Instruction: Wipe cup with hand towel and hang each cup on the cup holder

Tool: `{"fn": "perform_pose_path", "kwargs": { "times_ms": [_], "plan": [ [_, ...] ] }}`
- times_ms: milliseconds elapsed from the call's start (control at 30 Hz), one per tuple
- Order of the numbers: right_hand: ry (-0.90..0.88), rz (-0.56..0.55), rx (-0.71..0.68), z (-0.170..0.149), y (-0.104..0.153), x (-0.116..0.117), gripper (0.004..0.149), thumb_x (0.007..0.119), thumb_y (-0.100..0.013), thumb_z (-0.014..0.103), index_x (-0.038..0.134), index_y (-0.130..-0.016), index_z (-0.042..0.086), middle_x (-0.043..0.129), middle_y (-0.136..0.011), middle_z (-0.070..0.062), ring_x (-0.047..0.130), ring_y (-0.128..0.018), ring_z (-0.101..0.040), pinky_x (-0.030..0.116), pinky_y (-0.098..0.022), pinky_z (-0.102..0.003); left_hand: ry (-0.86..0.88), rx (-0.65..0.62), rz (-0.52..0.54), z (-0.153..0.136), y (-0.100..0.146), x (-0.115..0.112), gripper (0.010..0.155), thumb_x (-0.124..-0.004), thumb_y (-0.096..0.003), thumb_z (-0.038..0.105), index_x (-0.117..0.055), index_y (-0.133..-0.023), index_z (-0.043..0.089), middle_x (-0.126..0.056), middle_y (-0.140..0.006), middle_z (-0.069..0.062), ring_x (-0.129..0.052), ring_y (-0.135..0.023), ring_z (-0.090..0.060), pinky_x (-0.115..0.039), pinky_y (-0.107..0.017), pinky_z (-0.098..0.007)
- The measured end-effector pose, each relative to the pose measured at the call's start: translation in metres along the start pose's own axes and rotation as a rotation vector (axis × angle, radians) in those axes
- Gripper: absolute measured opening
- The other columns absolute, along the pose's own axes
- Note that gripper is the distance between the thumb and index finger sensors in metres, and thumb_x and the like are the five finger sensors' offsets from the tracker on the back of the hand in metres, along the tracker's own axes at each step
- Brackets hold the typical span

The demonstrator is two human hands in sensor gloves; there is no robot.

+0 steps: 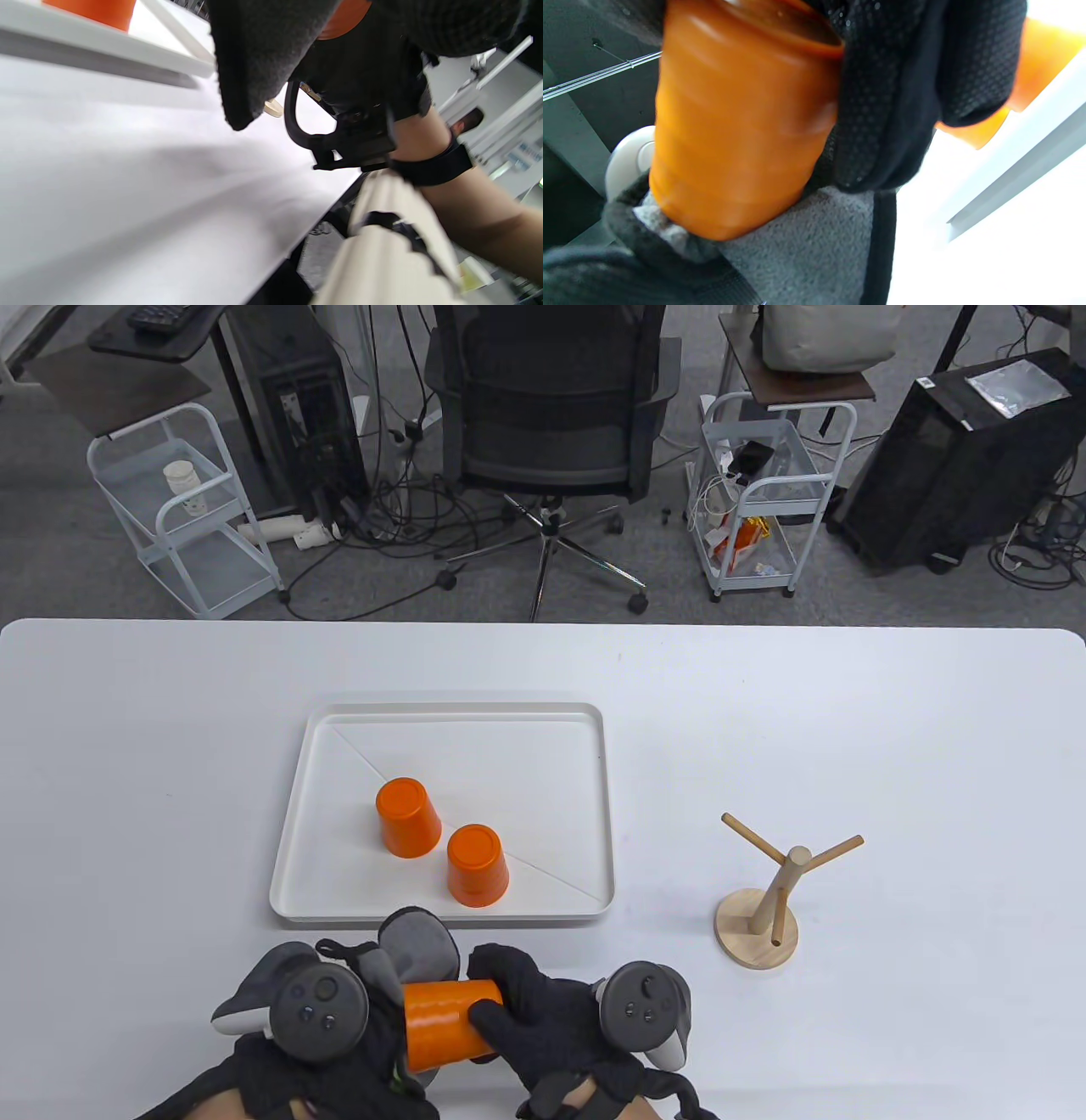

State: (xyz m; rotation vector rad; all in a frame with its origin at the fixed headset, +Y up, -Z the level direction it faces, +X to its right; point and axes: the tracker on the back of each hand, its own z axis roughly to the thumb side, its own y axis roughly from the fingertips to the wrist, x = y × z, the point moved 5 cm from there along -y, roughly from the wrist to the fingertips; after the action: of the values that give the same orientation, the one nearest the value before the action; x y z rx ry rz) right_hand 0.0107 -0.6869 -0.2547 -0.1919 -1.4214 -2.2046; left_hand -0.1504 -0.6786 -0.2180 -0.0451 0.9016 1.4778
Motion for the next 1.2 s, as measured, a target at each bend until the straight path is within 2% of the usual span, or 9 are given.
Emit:
{"fn": "perform_pose_path", "kwargs": {
  "times_ms": [200, 267, 533, 733, 933, 1033, 1200],
  "plan": [
    [-0.016, 0.009, 0.024, -0.002, 0.0, 0.001, 0.08, 0.065, -0.048, 0.064, 0.061, -0.094, -0.001, 0.098, -0.065, -0.025, 0.111, -0.026, -0.024, 0.092, -0.042, -0.049, -0.361, -0.003, 0.053, 0.012, 0.001, 0.001, 0.083, -0.074, -0.0362, 0.071, -0.036, -0.107, 0.047, -0.032, -0.121, 0.026, -0.023, -0.115, -0.038, -0.015, -0.077, -0.071],
    [-0.006, 0.006, 0.018, -0.002, 0.0, 0.001, 0.08, 0.065, -0.048, 0.064, 0.06, -0.094, -0.001, 0.097, -0.066, -0.025, 0.11, -0.027, -0.024, 0.091, -0.044, -0.049, -0.378, -0.001, 0.055, 0.013, 0.001, 0.001, 0.084, -0.074, -0.0358, 0.071, -0.035, -0.107, 0.047, -0.031, -0.121, 0.026, -0.024, -0.115, -0.038, -0.016, -0.078, -0.071],
    [0.035, -0.004, -0.024, 0.004, 0.001, 0.001, 0.079, 0.063, -0.05, 0.063, 0.049, -0.099, 0.003, 0.088, -0.079, -0.024, 0.105, -0.039, -0.026, 0.085, -0.052, -0.051, 0.029, -0.08, 0.08, -0.004, -0.003, 0.006, 0.082, -0.072, -0.0374, 0.073, -0.046, -0.108, 0.041, -0.04, -0.121, 0.022, -0.027, -0.112, -0.046, -0.022, -0.074, -0.074],
    [0.121, -0.008, -0.087, 0.013, 0.002, 0.003, 0.078, 0.064, -0.051, 0.059, 0.04, -0.102, 0.006, 0.077, -0.09, -0.025, 0.1, -0.05, -0.031, 0.077, -0.059, -0.056, 0.313, -0.132, 0.007, -0.021, -0.01, 0.003, 0.083, -0.067, -0.0397, 0.076, -0.044, -0.11, 0.038, -0.04, -0.122, 0.018, -0.026, -0.109, -0.05, -0.027, -0.072, -0.074],
    [0.187, -0.009, -0.127, 0.019, 0.003, 0.004, 0.077, 0.065, -0.051, 0.057, 0.036, -0.103, 0.007, 0.072, -0.093, -0.025, 0.097, -0.054, -0.034, 0.073, -0.062, -0.058, 0.553, -0.214, -0.054, -0.033, -0.014, -0.003, 0.083, -0.061, -0.0435, 0.078, -0.043, -0.112, 0.034, -0.041, -0.123, 0.013, -0.029, -0.107, -0.053, -0.032, -0.069, -0.074],
    [0.181, -0.007, -0.121, 0.018, 0.003, 0.005, 0.078, 0.065, -0.051, 0.058, 0.037, -0.103, 0.007, 0.073, -0.093, -0.025, 0.097, -0.053, -0.034, 0.073, -0.062, -0.058, 0.564, -0.211, -0.046, -0.034, -0.014, -0.003, 0.082, -0.061, -0.0443, 0.077, -0.045, -0.112, 0.033, -0.042, -0.123, 0.012, -0.03, -0.107, -0.053, -0.032, -0.069, -0.074],
    [0.169, -0.002, -0.114, 0.018, 0.003, 0.005, 0.078, 0.065, -0.051, 0.058, 0.038, -0.103, 0.007, 0.073, -0.092, -0.025, 0.098, -0.053, -0.034, 0.074, -0.061, -0.058, 0.418, -0.151, -0.021, -0.027, -0.011, -0.001, 0.081, -0.069, -0.0425, 0.073, -0.044, -0.11, 0.036, -0.042, -0.122, 0.015, -0.027, -0.108, -0.052, -0.028, -0.071, -0.075]
  ]
}}
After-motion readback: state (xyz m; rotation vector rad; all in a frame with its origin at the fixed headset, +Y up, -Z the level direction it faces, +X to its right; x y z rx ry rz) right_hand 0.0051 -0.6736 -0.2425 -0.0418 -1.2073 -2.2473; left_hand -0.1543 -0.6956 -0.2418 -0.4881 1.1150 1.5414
